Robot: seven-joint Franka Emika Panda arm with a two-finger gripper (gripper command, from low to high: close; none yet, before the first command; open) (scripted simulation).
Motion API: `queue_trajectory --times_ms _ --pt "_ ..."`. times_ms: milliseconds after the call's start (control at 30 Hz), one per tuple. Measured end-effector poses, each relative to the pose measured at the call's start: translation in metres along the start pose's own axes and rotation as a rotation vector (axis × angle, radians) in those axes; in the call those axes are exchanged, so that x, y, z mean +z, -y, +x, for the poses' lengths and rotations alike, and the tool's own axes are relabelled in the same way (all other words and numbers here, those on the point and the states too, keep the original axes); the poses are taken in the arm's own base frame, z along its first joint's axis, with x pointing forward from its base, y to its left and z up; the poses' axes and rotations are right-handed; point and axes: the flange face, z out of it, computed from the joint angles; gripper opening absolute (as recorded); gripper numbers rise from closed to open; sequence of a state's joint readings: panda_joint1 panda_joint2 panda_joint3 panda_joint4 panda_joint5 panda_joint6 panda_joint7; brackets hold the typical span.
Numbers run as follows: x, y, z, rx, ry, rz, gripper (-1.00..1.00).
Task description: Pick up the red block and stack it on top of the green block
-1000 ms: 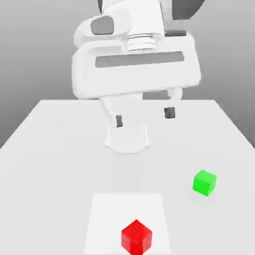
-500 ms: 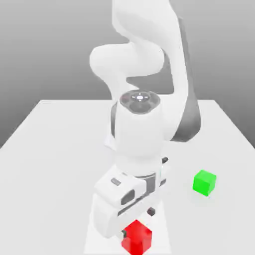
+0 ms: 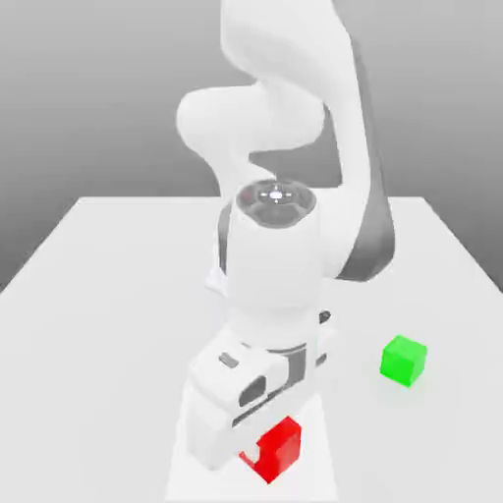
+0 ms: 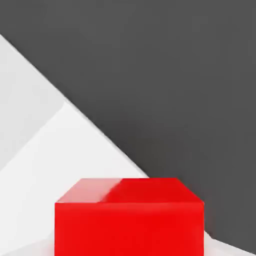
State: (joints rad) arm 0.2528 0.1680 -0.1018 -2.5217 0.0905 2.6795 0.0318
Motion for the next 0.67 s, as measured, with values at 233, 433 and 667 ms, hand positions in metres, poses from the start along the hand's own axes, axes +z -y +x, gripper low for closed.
queue_trajectory --times_ms 233,433,667 --pt "-0.02 0.151 -0.118 -0.286 0.016 0.012 -1.0" --pt "-0.007 0.18 -0.184 -0.385 -0.004 -0.024 -1.0" --pt "0.036 0.179 -0.186 -0.388 -0.005 -0.025 1.0"
